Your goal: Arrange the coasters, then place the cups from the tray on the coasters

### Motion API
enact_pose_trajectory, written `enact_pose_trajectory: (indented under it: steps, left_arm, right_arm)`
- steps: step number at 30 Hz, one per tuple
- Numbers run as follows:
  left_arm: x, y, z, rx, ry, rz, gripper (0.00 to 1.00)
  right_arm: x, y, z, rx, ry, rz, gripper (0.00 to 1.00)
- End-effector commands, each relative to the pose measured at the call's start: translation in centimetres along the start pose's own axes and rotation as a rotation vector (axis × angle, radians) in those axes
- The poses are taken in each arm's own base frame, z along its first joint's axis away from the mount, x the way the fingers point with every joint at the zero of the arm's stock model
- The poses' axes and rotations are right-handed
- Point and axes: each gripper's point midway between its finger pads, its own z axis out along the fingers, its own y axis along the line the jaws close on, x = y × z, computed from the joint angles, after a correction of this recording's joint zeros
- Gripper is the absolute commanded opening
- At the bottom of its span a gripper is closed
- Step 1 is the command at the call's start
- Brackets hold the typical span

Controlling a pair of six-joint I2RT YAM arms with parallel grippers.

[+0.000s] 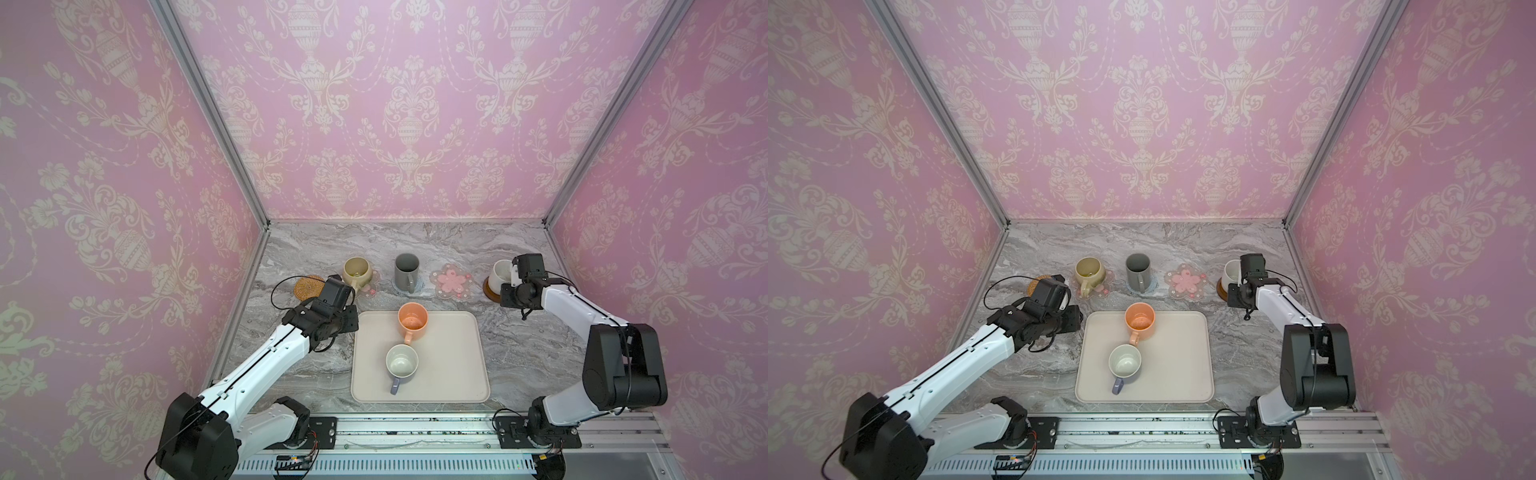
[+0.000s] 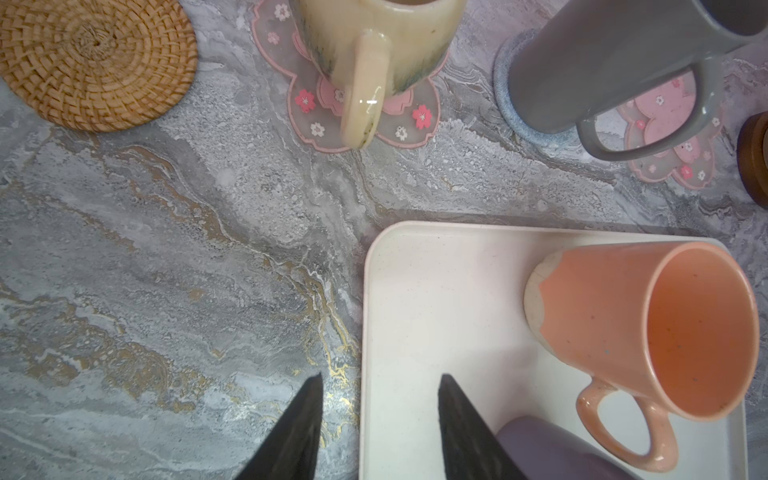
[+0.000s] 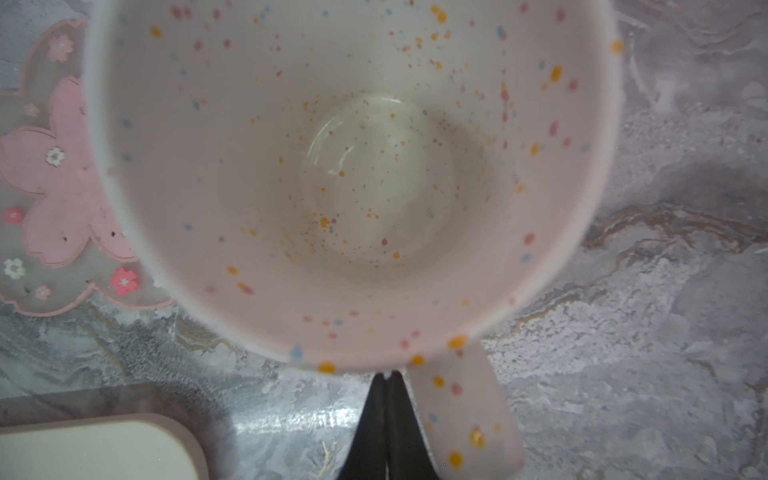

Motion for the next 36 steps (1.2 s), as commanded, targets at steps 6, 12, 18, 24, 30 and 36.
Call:
enact_pose_trajectory:
  steps: [6, 12, 18, 24, 30, 36]
  left_arm:
    - [-0.3, 0.4, -0.5, -0.029, -0.004, 0.001, 0.48]
    - [-0.4, 0.1, -0.2, -0.018, 0.004, -0.004, 0.48]
    - [-0.4, -0.6, -0.1, -0.005, 0.013, 0.012, 0.48]
    - [-0.2, -1.2, -0.2, -0.006, 0.024, 0.04, 0.48]
    - [0.0, -1.1, -0.8, -0.014, 0.025, 0.058, 0.48]
    - [2.2, 0.0, -1.4, -0.073, 0.087, 0.126, 0.49]
  right_arm:
    - [-1.2, 0.8, -1.2, -0.058, -0.041, 0.002, 0.1]
    - [-1.8, 3.3, -4.4, -0.17, -0.133, -0.005, 0.18]
    - [-1.0, 6.7, -7.8, -0.266, -0.185, -0.07, 0.26]
    - [0.5, 9.0, -10.3, -0.356, -0.201, -0.093, 0.31]
    - [2.2, 10.4, -11.9, -0.406, -0.186, -0.095, 0.31]
    - [3.8, 11.1, -12.5, -0.416, -0.163, -0.125, 0.33]
